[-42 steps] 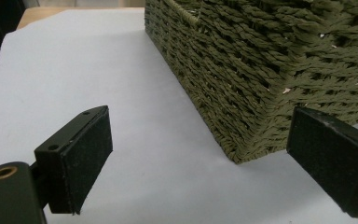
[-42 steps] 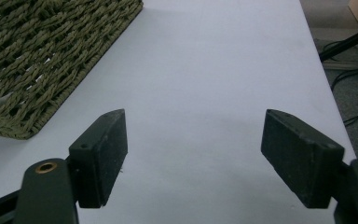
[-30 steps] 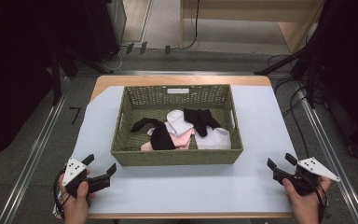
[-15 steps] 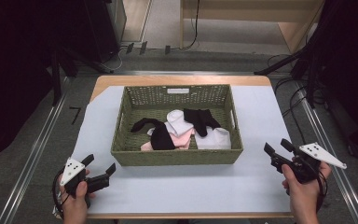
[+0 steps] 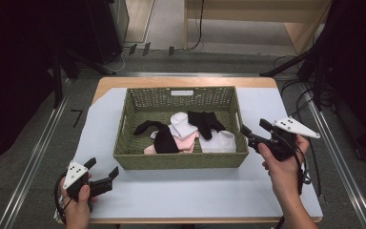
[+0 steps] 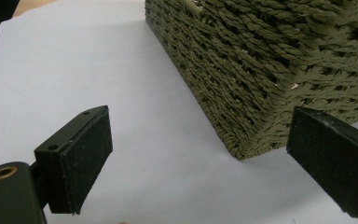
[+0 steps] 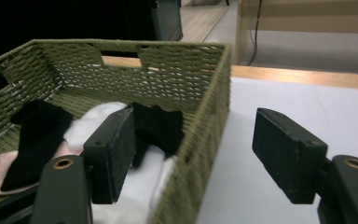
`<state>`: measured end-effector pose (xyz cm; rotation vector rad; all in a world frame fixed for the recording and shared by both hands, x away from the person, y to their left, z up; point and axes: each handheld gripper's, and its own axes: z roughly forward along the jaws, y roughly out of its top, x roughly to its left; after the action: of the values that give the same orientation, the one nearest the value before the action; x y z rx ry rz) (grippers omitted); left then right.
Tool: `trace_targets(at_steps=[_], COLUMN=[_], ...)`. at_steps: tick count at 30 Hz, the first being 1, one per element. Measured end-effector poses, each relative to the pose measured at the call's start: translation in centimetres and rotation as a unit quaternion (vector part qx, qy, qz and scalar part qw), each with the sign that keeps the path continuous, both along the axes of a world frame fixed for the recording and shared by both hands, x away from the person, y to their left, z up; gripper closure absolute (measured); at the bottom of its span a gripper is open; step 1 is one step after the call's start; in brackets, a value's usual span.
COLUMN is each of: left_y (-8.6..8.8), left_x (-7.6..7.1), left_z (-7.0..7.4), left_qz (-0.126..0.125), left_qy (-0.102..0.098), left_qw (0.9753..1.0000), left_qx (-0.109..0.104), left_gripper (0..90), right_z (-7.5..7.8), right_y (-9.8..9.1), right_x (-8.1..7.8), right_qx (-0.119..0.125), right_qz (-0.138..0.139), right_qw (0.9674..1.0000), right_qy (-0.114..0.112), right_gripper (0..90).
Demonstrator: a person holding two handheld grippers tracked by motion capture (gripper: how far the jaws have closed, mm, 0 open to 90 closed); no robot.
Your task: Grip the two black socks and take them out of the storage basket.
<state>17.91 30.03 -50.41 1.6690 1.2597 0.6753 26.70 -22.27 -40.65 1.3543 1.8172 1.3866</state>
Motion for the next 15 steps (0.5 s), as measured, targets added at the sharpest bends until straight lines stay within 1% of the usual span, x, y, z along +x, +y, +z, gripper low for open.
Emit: trace_targets(at_steps=[1, 2, 3, 4, 5, 6, 8, 9, 10, 11, 12, 13, 14, 15], left_y=[0.0, 0.0, 0.0, 0.0, 0.0, -0.1, -0.1, -0.1, 0.0, 0.0, 0.0, 0.0, -0.1, -0.1], left_x=[0.0, 0.0, 0.0, 0.0, 0.0, 0.0, 0.0, 0.0, 0.0, 0.0, 0.0, 0.0, -0.1, -0.1], left_z=[0.0, 0.0, 0.0, 0.0, 0.0, 0.0, 0.0, 0.0, 0.0, 0.0, 0.0, 0.0, 0.0, 0.0], left_qz=[0.001, 0.003, 0.004, 0.003, 0.003, 0.003, 0.004, 0.004, 0.004, 0.004, 0.004, 0.004, 0.003, 0.002], left_qy=[0.0, 0.0, 0.001, 0.002, 0.002, 0.0, -0.001, -0.001, -0.001, -0.001, -0.001, -0.002, -0.003, -0.004], left_qw=[1.0, 1.0, 1.0, 1.0, 1.0, 1.0, 1.0, 1.0, 1.0, 1.0, 1.0, 1.0, 1.0, 1.0], left_qx=[-0.001, -0.002, -0.002, 0.002, 0.002, 0.005, 0.003, 0.003, 0.002, 0.002, 0.002, 0.002, 0.002, 0.003], left_gripper=[7.9, 7.9, 7.9, 7.9, 7.9, 7.9, 7.9, 7.9, 7.9, 7.9, 7.9, 7.9, 7.9, 7.9], right_z=[0.2, 0.2, 0.3, 0.5, 0.5, 0.7, 1.0, 1.0, 1.3, 1.4, 1.4, 1.5, 1.5, 1.4], right_y=[0.5, 0.5, 1.0, 2.1, 2.1, 3.2, 4.2, 4.2, 5.0, 5.5, 5.5, 6.0, 6.9, 7.3], right_x=[0.3, 0.3, 0.5, 1.0, 1.0, 1.5, 2.0, 2.0, 2.5, 2.8, 2.8, 3.2, 3.9, 4.3], right_qx=[0.0, 0.0, 0.001, -0.002, -0.002, -0.007, -0.009, -0.009, -0.008, -0.008, -0.008, -0.012, -0.014, -0.015], right_qz=[0.004, 0.004, 0.008, 0.012, 0.012, 0.02, 0.025, 0.025, 0.031, 0.032, 0.032, 0.034, 0.036, 0.039], right_qw=[1.0, 1.0, 1.0, 0.9999, 0.9999, 0.9998, 0.9996, 0.9996, 0.9994, 0.9994, 0.9994, 0.9993, 0.9991, 0.9989], right_qy=[-0.001, -0.001, 0.0, 0.002, 0.002, 0.003, 0.005, 0.005, 0.008, 0.009, 0.009, 0.011, 0.017, 0.022], right_gripper=[30.5, 30.5, 30.5, 30.7, 30.7, 30.8, 31.2, 31.2, 31.5, 31.9, 31.9, 31.8, 32.1, 32.2])
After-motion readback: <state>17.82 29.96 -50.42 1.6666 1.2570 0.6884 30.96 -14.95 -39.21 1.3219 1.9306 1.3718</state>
